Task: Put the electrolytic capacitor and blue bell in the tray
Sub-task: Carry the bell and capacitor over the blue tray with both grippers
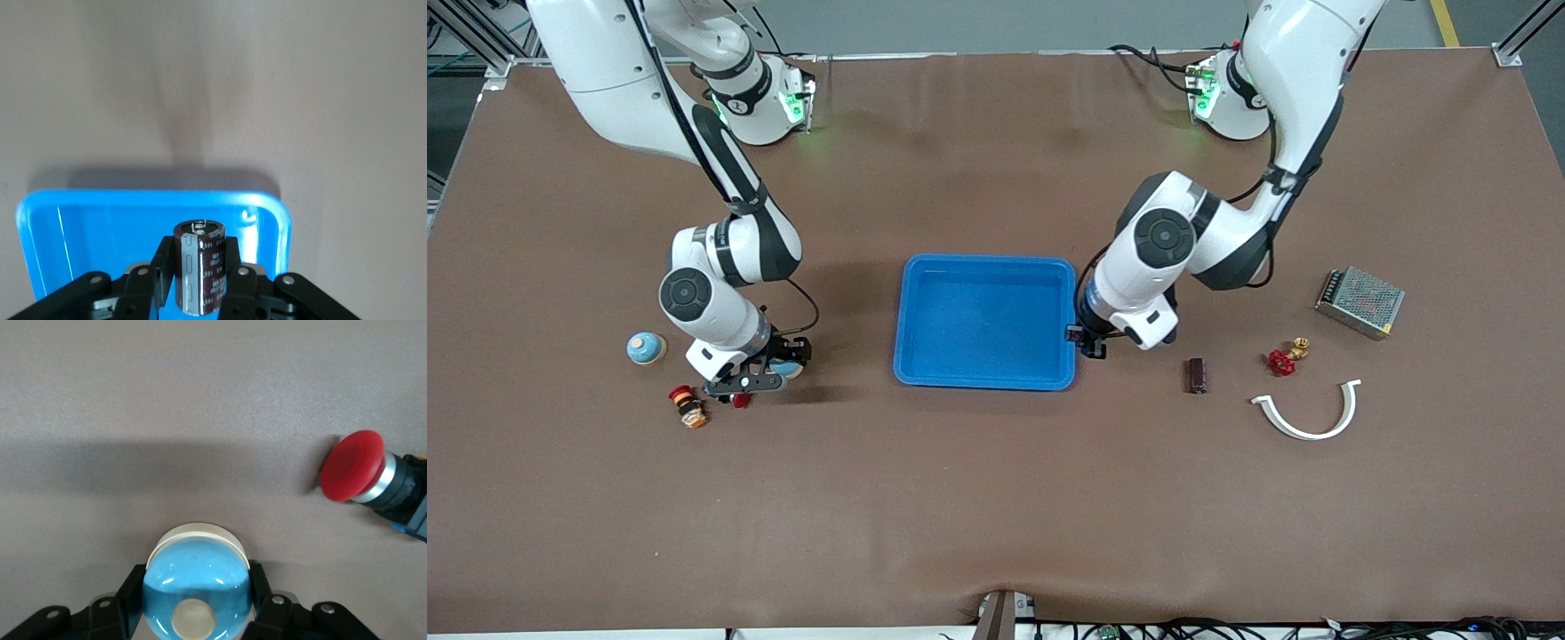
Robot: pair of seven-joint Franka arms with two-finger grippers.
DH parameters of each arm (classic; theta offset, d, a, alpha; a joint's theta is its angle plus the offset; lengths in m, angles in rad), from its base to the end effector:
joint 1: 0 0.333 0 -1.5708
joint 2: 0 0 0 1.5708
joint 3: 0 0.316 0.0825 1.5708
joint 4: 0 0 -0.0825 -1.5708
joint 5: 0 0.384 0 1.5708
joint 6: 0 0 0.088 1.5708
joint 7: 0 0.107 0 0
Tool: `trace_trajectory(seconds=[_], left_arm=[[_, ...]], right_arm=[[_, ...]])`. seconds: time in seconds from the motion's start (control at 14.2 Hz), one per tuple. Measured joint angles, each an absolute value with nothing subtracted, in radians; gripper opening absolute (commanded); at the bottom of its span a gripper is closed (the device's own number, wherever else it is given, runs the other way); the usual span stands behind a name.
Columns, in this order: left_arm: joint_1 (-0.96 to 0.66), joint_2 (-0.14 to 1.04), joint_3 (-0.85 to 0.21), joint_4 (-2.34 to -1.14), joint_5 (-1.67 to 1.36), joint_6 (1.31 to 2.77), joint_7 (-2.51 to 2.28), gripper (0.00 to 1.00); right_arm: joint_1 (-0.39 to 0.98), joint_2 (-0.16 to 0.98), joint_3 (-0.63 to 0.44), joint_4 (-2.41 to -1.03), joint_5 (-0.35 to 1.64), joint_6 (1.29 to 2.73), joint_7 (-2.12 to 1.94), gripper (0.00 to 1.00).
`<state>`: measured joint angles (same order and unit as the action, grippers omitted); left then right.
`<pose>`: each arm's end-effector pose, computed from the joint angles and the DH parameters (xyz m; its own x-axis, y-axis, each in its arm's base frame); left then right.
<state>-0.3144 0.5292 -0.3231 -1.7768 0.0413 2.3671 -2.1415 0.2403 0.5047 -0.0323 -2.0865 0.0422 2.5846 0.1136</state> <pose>0.5474 -0.3805 0.2821 0.0463 0.9867 -0.1558 0.9989 -0.0463 0.0034 0.5711 0.1197 0.1781 0.9980 0.0625 -0.0069 0.0624 -0.9980 -0.0057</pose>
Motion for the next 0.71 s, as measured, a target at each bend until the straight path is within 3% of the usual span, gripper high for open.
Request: trace_trajectory(seconds=[0.21, 0.49, 0.71], left_arm=[[-0.359, 0.605, -0.320, -1.708, 0.172, 2.367, -2.259, 0.00], [-0.418, 0.724, -0.317, -1.622, 0.264, 2.369, -2.326, 0.00], [-0.453, 0.753, -0.293, -1.583, 0.265, 2.369, -2.326, 0.00]], right_arm=[[0.257, 0.501, -0.032, -2.062, 0.042, 2.565, 0.148, 0.35], [0.341, 0.468, -0.030, -1.987, 0.042, 2.395, 0.315, 0.35], [0.417, 0.434, -0.030, -1.976, 0.042, 2.344, 0.432, 0.35]])
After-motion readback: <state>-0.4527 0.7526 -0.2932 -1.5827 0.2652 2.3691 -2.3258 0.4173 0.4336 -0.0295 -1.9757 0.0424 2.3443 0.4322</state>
